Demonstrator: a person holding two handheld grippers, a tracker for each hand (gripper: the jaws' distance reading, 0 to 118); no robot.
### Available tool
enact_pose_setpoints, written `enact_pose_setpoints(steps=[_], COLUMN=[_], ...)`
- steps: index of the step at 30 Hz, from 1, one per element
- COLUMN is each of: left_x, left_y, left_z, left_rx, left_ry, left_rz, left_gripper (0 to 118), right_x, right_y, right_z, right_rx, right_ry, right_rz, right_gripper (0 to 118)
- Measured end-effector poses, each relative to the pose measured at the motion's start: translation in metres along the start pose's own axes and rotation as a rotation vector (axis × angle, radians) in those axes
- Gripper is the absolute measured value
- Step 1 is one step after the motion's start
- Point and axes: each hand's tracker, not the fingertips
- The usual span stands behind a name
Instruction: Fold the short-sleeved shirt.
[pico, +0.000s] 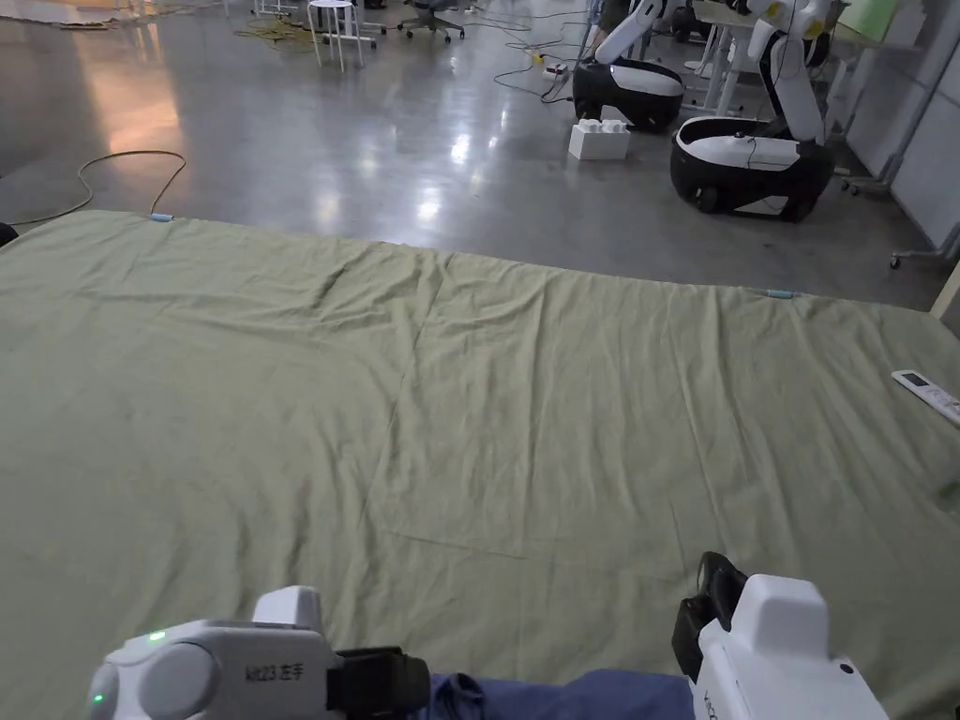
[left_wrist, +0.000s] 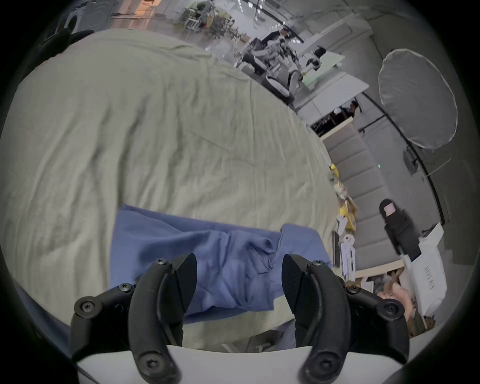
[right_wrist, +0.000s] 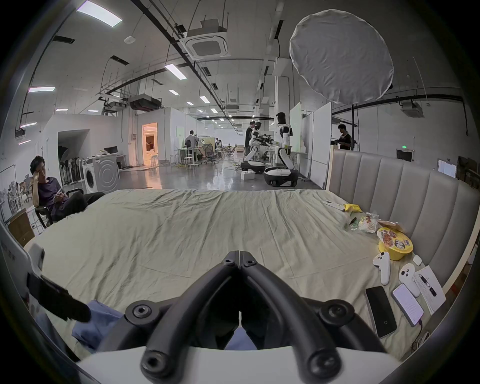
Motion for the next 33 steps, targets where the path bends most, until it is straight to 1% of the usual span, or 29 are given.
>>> enact_pose_setpoints(steps=[1, 2, 4, 6, 9, 13, 16, 17, 18, 19, 20, 22, 25, 28, 29, 30, 31, 32, 33], left_x=[-0.001, -0.002, -0.003, -0.003, 0.003, 0.020, 0.033, 0.037, 0.041, 0.044, 0.045, 0.043, 0.038, 0.036, 0.036, 0.036, 0.034, 0.031, 0.025], left_y=[0.001, 0.001, -0.002, -0.008, -0.019, -0.035, -0.047, -0.052, -0.056, -0.058, -0.060, -0.065, -0.069, -0.067, -0.065, -0.061, -0.055, -0.049, -0.042], left_z=[0.003, 0.003, -0.005, -0.016, -0.036, -0.066, -0.088, -0.093, -0.097, -0.100, -0.102, -0.109, -0.117, -0.109, -0.104, -0.095, -0.082, -0.071, -0.057], left_rx=[0.010, 0.016, 0.006, -0.006, -0.081, -0.129, -0.178, -0.191, -0.209, -0.223, -0.229, -0.232, -0.217, -0.206, -0.203, -0.189, -0.163, -0.133, -0.098], left_ry=[0.016, 0.032, 0.121, 0.135, 0.069, 0.076, 0.058, 0.051, 0.040, 0.023, 0.001, -0.033, 0.001, -0.020, -0.026, -0.031, -0.041, -0.058, -0.079], left_rz=[0.003, 0.000, -0.030, -0.052, -0.036, -0.081, -0.108, -0.123, -0.125, -0.111, -0.093, -0.065, -0.065, -0.051, -0.053, -0.066, -0.089, -0.106, -0.107], left_gripper=[66, 51, 19, 17, 17, 13, 13, 13, 13, 13, 13, 13, 13, 13, 16, 21, 30, 46, 60], right_x=[-0.001, -0.001, -0.001, 0.000, 0.002, 0.008, 0.011, 0.013, 0.015, 0.015, 0.015, 0.016, 0.016, 0.017, 0.017, 0.017, 0.017, 0.018, 0.018], right_y=[-0.001, -0.002, -0.005, -0.007, -0.010, -0.014, -0.017, -0.017, -0.018, -0.016, -0.017, -0.014, -0.013, -0.011, -0.010, -0.009, -0.008, -0.007, -0.006], right_z=[0.000, 0.000, -0.002, -0.003, -0.004, -0.006, -0.006, -0.005, -0.004, -0.003, -0.003, -0.002, -0.002, -0.001, -0.001, -0.001, -0.001, -0.001, 0.000], right_rx=[-0.002, -0.004, -0.010, -0.020, -0.029, -0.042, -0.054, -0.057, -0.071, -0.054, -0.077, -0.059, -0.056, -0.051, -0.049, -0.047, -0.045, -0.043, -0.042], right_ry=[0.002, 0.003, 0.009, 0.009, 0.003, -0.008, -0.014, -0.016, -0.017, -0.031, -0.027, -0.027, -0.025, -0.021, -0.020, -0.019, -0.019, -0.017, -0.015], right_rz=[0.001, 0.002, -0.004, -0.014, -0.015, -0.021, -0.023, -0.032, -0.067, -0.051, -0.069, -0.059, -0.054, -0.051, -0.049, -0.047, -0.043, -0.042, -0.041], right_gripper=[0, 0, 0, 1, 0, 0, 0, 0, 0, 0, 0, 0, 0, 0, 0, 0, 0, 0, 0])
